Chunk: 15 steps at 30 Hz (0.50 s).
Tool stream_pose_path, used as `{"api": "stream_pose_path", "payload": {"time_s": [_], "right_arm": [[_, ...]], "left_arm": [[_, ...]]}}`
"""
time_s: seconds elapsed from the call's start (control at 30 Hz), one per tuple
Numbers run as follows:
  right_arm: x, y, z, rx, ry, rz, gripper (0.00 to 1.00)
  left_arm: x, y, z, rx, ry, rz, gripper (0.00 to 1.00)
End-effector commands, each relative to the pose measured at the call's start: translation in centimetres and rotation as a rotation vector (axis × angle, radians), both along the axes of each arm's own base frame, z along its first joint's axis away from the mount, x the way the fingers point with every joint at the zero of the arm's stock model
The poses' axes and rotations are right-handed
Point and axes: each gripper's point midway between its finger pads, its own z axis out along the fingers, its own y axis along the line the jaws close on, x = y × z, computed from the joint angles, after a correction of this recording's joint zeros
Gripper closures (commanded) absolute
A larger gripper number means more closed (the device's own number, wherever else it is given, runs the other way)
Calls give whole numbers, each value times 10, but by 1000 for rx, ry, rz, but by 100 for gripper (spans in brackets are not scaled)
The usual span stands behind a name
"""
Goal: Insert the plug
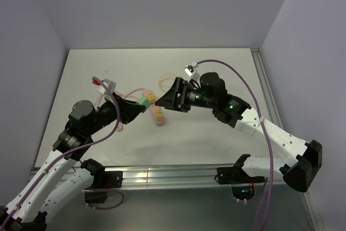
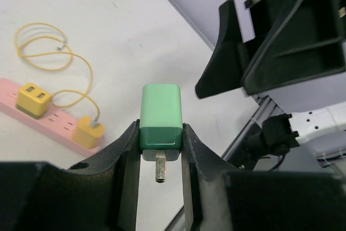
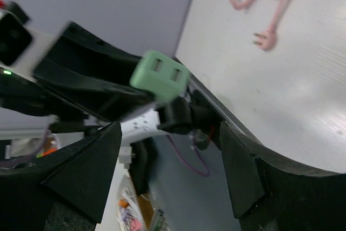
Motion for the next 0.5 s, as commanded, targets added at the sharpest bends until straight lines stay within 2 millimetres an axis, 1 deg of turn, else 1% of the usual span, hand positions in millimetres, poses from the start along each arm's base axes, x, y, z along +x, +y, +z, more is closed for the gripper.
{"api": "stream_pose_path", "payload": {"time_s": [0.0, 0.03, 0.07, 0.1, 0.13, 0.17, 0.3, 0.47], "right_arm": [[5, 13, 53, 105, -10, 6, 20], [5, 17, 53, 103, 20, 19, 20], [8, 24, 56, 105, 55, 31, 20], [8, 28, 52, 91, 89, 45, 21], [4, 32, 53, 95, 115, 84, 22], [7, 39, 52, 95, 146, 96, 22], [13, 48, 48, 80, 193, 101, 25], [11, 58, 47, 57, 204, 139, 27]], "left_arm": [[5, 11, 30, 32, -124, 50, 100], [3, 11, 33, 35, -146, 40, 100], [-3, 12, 41, 20, -183, 28, 100], [-5, 13, 42, 18, -199, 23, 100], [-6, 14, 43, 23, -219, 25, 100], [-7, 16, 45, 23, -230, 30, 99], [-8, 17, 42, 49, -232, 25, 100], [-10, 18, 42, 56, -236, 19, 99]]}}
